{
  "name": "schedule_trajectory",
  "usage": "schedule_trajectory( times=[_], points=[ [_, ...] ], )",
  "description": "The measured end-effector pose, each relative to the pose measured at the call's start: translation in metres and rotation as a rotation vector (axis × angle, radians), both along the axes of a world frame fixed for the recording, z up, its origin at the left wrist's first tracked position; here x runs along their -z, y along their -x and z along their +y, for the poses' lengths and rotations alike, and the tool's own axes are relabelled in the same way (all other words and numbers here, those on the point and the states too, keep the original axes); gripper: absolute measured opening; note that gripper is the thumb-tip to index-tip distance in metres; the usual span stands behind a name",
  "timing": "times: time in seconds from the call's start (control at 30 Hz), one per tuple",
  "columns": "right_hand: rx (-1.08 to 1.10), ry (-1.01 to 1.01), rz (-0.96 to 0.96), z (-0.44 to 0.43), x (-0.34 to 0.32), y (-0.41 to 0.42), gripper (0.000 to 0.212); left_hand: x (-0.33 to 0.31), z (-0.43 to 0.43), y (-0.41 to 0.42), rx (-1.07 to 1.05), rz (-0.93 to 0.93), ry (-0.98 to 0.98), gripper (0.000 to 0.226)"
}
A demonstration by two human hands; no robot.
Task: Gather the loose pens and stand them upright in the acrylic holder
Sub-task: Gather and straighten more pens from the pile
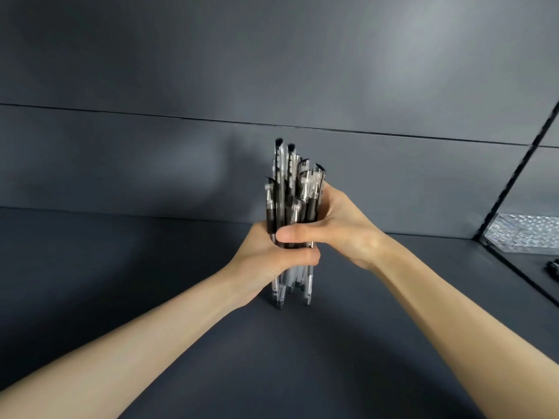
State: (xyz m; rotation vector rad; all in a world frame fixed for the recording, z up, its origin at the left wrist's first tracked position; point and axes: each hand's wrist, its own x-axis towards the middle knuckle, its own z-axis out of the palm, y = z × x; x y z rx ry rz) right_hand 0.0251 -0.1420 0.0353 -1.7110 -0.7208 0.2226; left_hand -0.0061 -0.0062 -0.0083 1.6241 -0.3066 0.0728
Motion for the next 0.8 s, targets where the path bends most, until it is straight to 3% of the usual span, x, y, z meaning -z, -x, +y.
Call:
schedule_trajectory(
  times=[0.07, 0.2, 0.33, 0.53, 0.6, 0.7, 0.8],
  points=[
    [0.032, -0.042, -0.014, 0.002, 0.0, 0.002, 0.044, 0.001, 0.001, 0.0, 0.008, -0.001, -0.05, 0.022],
    [0.093, -0.061, -0.009, 0.002, 0.008, 0.001, 0.052, 0.004, 0.002, 0.002, 0.0, 0.016, -0.097, 0.014],
    [0.098, -0.075, 0.007, 0.003, 0.011, -0.001, 0.066, 0.007, 0.001, 0.002, 0.007, 0.019, -0.127, 0.021],
    [0.088, -0.026, -0.006, 0.002, 0.013, -0.002, 0.061, 0.009, 0.002, 0.005, 0.015, 0.066, -0.159, 0.029],
    [0.146, -0.032, -0.029, 0.004, 0.013, 0.0, 0.072, 0.01, 0.002, 0.005, 0.014, 0.079, -0.171, 0.024],
    [0.249, -0.1, -0.122, 0.0, 0.012, 0.007, 0.113, 0.011, 0.0, 0.007, 0.05, 0.09, -0.175, 0.007],
    [0.329, -0.082, -0.299, -0.01, 0.006, 0.018, 0.111, 0.009, -0.004, 0.011, 0.136, 0.082, -0.156, 0.015]
  ],
)
